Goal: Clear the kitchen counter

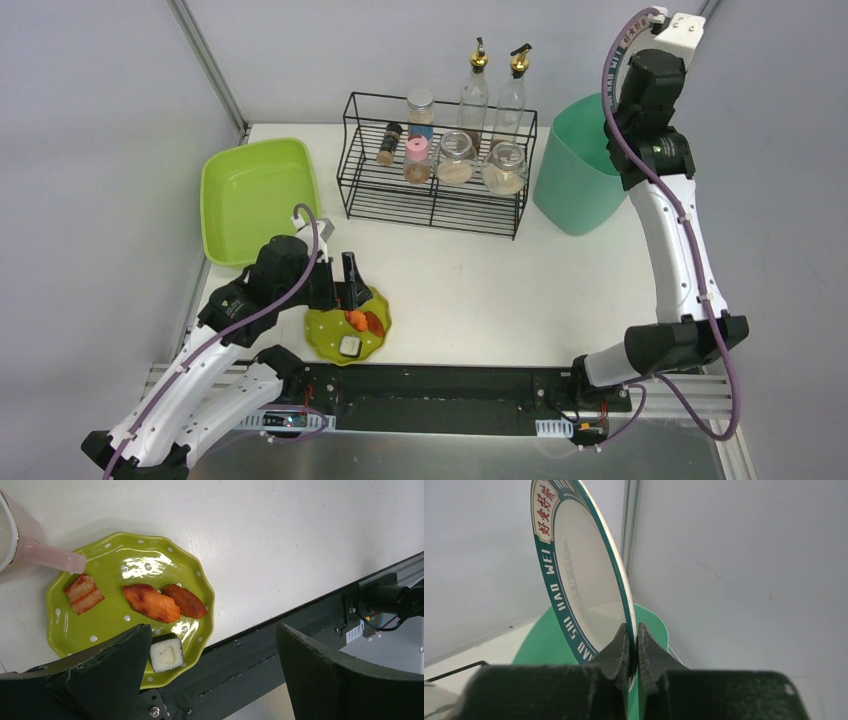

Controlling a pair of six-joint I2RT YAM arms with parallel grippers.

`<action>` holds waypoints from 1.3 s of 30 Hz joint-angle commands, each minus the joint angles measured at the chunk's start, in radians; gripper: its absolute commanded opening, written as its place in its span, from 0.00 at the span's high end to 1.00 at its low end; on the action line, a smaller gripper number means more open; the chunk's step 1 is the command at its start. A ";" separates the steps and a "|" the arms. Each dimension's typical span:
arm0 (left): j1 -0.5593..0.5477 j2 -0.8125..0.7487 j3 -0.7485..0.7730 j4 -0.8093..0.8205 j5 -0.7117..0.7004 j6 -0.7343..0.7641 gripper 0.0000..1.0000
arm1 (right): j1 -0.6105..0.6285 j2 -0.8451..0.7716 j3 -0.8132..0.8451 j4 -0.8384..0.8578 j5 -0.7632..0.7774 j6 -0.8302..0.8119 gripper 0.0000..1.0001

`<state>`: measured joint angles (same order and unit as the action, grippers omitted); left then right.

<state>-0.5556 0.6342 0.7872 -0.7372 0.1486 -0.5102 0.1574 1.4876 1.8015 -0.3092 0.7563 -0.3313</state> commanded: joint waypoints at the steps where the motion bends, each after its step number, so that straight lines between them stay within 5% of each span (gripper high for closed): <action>1: 0.002 -0.018 -0.004 0.031 -0.022 0.003 0.01 | 0.055 -0.157 0.029 0.109 0.039 0.028 1.00; 8: 0.002 0.004 -0.002 0.042 -0.076 -0.023 0.01 | 0.104 -0.243 0.122 -0.176 -0.063 0.188 1.00; 18: 0.001 0.026 0.079 0.040 -0.005 -0.076 0.01 | 0.118 -0.416 0.042 -0.514 -0.504 0.428 1.00; 26: 0.002 0.048 0.199 0.076 0.106 -0.194 0.01 | 0.132 -0.543 -0.271 -0.399 -1.028 0.622 1.00; 39: 0.001 -0.004 0.152 0.383 0.255 -0.443 0.01 | 0.278 -0.593 -0.473 -0.251 -1.269 0.835 1.00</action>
<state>-0.5556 0.6487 0.9642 -0.5201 0.3332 -0.8326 0.3809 0.9352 1.3430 -0.7330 -0.3889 0.3878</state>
